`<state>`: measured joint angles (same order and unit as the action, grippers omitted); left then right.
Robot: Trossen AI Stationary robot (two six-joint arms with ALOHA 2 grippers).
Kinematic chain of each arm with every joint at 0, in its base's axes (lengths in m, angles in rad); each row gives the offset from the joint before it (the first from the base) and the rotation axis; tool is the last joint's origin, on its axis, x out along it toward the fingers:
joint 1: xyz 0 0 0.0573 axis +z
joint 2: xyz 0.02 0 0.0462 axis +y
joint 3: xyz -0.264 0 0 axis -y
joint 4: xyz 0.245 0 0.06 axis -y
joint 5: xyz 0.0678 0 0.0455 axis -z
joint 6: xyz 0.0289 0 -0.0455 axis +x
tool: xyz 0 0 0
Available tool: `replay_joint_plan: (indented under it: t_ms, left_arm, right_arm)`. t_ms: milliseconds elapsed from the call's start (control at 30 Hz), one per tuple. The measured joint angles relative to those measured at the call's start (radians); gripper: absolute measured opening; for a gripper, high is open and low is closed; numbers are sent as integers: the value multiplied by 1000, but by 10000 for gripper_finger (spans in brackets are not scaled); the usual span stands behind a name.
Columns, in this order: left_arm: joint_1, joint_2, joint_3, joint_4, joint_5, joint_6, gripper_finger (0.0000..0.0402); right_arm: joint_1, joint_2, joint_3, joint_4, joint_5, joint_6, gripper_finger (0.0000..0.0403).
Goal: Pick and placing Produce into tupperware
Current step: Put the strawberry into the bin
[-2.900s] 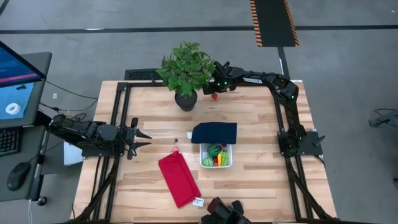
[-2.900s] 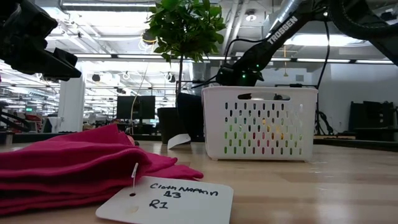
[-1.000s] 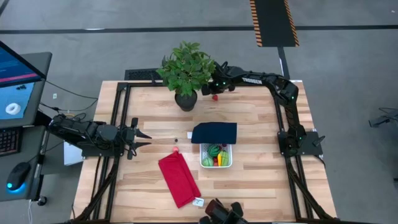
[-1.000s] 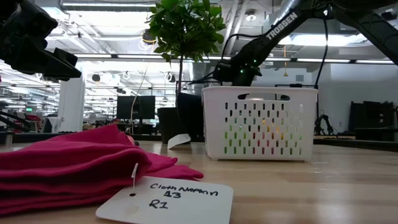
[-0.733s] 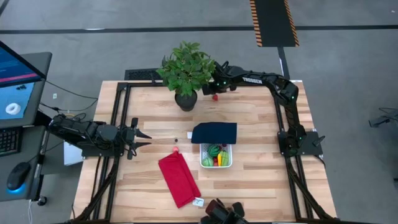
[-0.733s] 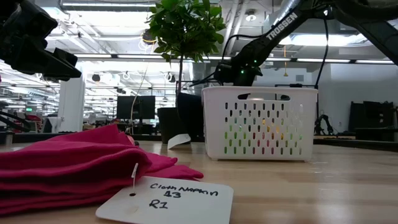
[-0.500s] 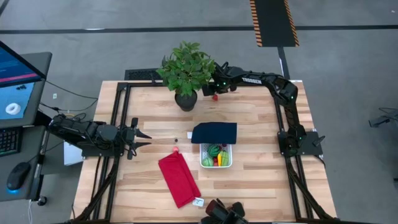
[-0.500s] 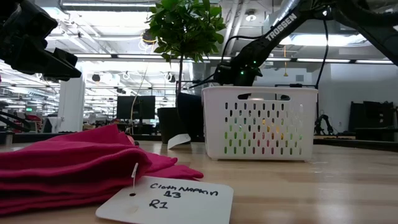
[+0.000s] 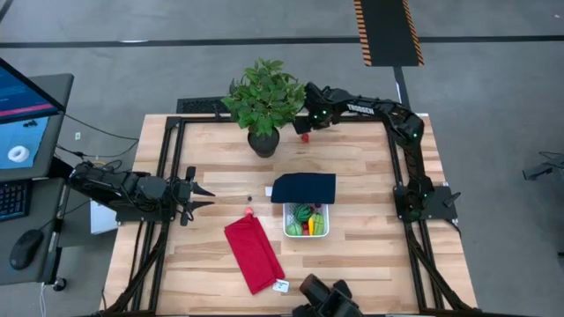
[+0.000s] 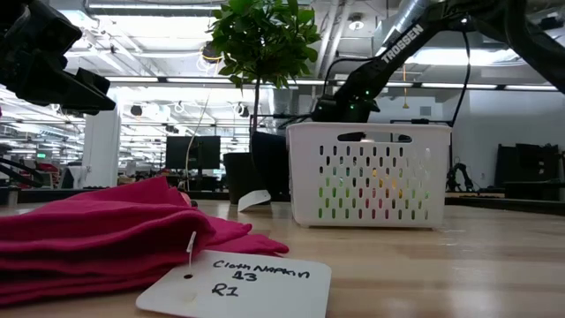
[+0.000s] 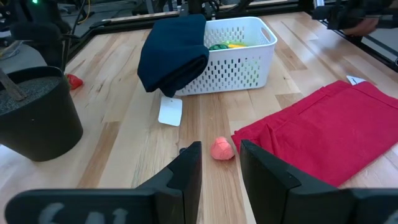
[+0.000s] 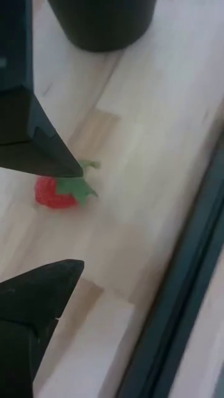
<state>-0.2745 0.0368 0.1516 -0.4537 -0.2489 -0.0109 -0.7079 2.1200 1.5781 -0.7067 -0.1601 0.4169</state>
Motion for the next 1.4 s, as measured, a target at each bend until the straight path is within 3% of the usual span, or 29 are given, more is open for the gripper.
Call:
replay_joint_plan:
  t_ms: [200, 567, 767, 1167, 1400]
  left_arm:
    - [0, 0, 0, 0, 0, 0, 100]
    - [0, 0, 0, 0, 0, 0, 100]
    - [0, 0, 0, 0, 0, 0, 100]
    - [0, 0, 0, 0, 0, 0, 100]
    - [0, 0, 0, 0, 0, 0, 100]
  right_arm:
    - [14, 6, 1, 12, 4, -108, 250]
    - [23, 11, 1, 2, 20, -149, 238]
    - [35, 12, 1, 18, 18, -148, 182]
    - [57, 12, 1, 25, 26, -103, 25]
    - [60, 12, 6, -5, 26, -103, 22]
